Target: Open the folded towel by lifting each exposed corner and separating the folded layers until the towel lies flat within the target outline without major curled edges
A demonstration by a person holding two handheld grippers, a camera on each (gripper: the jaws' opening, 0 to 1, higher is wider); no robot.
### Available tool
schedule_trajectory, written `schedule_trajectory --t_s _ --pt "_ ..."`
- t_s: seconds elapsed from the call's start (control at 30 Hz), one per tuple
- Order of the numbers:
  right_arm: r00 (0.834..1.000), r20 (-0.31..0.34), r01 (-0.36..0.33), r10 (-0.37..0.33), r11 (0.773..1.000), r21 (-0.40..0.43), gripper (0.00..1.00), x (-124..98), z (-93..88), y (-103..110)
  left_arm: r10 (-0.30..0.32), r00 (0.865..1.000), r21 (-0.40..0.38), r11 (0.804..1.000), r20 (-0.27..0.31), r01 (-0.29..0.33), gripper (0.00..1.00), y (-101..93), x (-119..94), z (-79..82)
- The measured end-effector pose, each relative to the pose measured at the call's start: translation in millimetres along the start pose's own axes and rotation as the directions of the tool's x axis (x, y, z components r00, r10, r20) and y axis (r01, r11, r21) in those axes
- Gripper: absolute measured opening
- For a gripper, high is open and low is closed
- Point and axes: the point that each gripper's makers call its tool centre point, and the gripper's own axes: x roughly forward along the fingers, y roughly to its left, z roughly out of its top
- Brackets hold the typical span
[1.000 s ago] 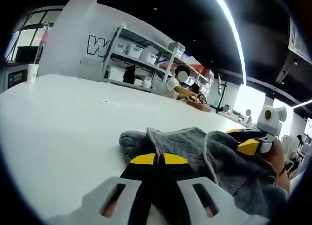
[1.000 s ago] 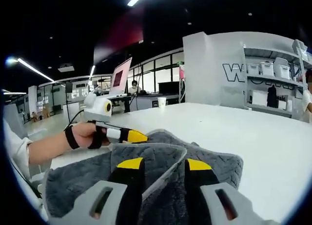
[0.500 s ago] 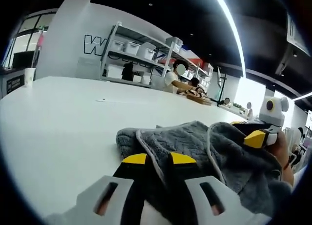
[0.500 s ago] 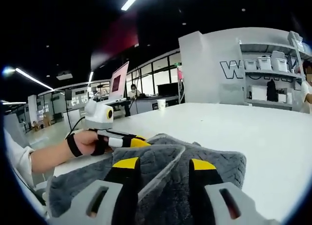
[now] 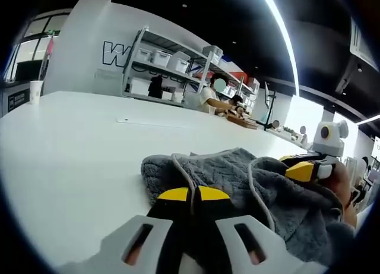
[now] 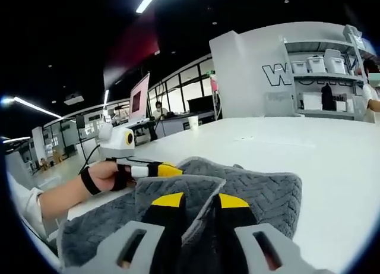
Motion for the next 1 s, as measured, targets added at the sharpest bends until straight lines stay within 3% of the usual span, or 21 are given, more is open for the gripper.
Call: schedule_trajectory --t_s 0.27,0.57,0.73,0.9,1.0 --pt "0.999 -0.004 0.049 -0.049 0.999 0.014 0.23 3 2.6 -10 0.011 1.000 -0.020 1.000 0.008 -0.011 0.05 9.4 2 4.5" --pt "0.999 -0.027 0.023 -0.022 0.999 0.032 0.23 10 -3.2 -6 0.014 1.000 -0.024 1.000 0.010 -0.014 0.09 13.9 7 10.0" --pt "0.999 -0.046 0.016 -0.013 0.998 0.053 0.19 11 -9.2 -4 0.005 1.000 -0.055 0.998 -0.003 -0.006 0.11 16.3 17 11.2" --pt "0.999 -0.041 0.025 -0.021 0.995 0.094 0.09 10 -10.0 -7 -0.002 1.000 -0.045 0.999 -0.009 0.002 0.03 12.0 18 9.6" --pt "0.999 -0.045 0.014 -0.011 0.997 0.073 0.00 11 -10.9 -6 0.002 1.000 -0.051 0.999 -0.007 -0.002 0.02 12.7 18 10.1"
